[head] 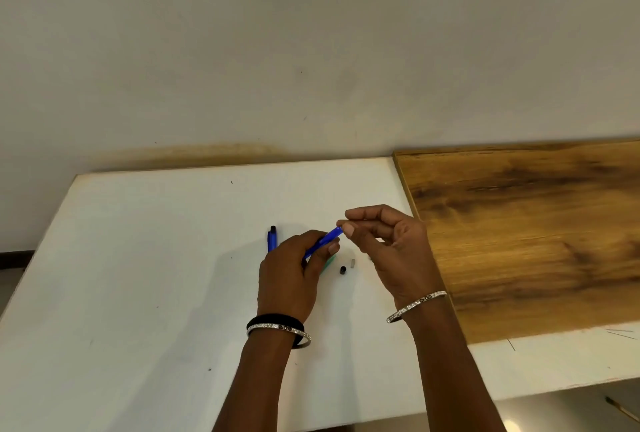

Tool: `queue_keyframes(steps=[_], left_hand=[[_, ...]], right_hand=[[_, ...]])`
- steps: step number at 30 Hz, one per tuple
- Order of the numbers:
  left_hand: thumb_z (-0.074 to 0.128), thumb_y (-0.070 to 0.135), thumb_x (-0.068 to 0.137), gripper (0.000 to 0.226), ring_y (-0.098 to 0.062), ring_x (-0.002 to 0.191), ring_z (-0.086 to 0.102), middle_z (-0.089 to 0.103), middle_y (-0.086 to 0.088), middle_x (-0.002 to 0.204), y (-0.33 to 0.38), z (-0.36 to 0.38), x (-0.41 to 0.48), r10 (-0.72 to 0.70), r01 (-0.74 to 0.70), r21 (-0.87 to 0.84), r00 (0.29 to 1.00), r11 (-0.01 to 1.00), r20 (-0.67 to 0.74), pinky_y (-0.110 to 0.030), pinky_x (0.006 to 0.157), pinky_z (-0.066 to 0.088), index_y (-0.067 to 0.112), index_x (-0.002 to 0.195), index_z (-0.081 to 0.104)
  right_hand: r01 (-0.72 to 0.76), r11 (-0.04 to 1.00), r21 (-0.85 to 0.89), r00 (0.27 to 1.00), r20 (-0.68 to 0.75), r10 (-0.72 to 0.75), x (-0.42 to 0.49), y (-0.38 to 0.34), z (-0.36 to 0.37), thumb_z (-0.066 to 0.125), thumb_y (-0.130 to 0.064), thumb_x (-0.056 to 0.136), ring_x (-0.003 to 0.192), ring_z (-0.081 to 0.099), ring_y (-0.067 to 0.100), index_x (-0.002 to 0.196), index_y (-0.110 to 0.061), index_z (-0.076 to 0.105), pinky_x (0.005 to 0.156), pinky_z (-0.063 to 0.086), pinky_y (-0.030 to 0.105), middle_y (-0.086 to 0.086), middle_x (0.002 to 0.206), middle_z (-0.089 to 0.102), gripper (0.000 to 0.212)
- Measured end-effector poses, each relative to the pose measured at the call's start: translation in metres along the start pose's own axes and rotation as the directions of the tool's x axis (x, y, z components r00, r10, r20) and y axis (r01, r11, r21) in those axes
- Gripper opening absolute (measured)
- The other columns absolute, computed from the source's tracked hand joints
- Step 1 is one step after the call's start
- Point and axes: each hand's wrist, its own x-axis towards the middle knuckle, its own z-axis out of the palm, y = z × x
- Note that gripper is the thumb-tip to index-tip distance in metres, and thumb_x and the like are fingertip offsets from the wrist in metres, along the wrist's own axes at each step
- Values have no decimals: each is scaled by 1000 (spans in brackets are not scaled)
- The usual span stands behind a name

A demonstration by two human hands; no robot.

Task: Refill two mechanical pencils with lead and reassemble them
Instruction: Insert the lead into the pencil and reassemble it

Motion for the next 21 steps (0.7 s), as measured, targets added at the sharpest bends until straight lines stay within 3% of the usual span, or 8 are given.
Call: queue_keyframes(steps=[3, 5, 7, 10, 16, 21], left_hand=[[59, 45, 87, 28, 10, 72, 56, 63, 20, 81, 0, -2, 0, -25, 25, -45, 1000, 999, 2, -5, 65, 39, 28, 106, 70], [59, 46, 87, 28, 10, 73, 56, 65, 19, 81, 0, -3, -1, -32, 32, -70, 999, 997, 10, -3, 65, 39, 28, 106, 70], [58, 46, 87, 28, 7, 73, 57, 65, 17, 77, -1, -3, -1, -27, 28, -83, 1000, 996, 15, -3, 63, 39, 27, 104, 71], [58, 47, 87, 26, 3, 74, 57, 65, 16, 74, -1, -1, 0, -27, 29, -89, 999, 996, 19, -4, 64, 41, 29, 102, 70], [52, 58, 81, 36, -9, 73, 62, 65, 17, 73, -4, -1, 1, -48, 49, -91, 999, 995, 8, -8, 61, 43, 34, 101, 69], [48, 63, 76, 47, -14, 74, 64, 68, 12, 76, -5, 0, 1, -42, 42, -112, 999, 993, 5, -15, 67, 46, 32, 103, 70]], right_hand=[[-20, 999, -42, 998, -53, 18, 1, 3, -3, 74, -21, 82, 88, 72, 12, 95, -20, 74, 83, 59, 37, -4, 93, 76, 14], [-25, 968, -249, 991, -135, -9, 2, 11, -6, 73, -20, 83, 79, 68, 5, 92, -22, 74, 78, 58, 27, -9, 87, 73, 9], [-67, 874, -482, 990, -140, -1, 1, 18, -7, 73, -22, 83, 70, 61, 1, 90, -21, 76, 70, 51, 17, -6, 87, 74, 7], [-80, 753, -653, 996, -77, 40, -1, 25, -2, 72, -27, 84, 72, 56, 5, 93, -18, 76, 71, 42, 16, -1, 93, 75, 13], [-112, 657, -745, 993, -55, 107, -3, 23, 8, 68, -32, 87, 92, 66, 15, 104, -18, 73, 87, 51, 25, 1, 104, 73, 22], [-147, 627, -765, 988, -80, 135, -1, 24, 9, 69, -31, 87, 90, 67, 17, 101, -19, 74, 83, 51, 25, 2, 101, 74, 19]])
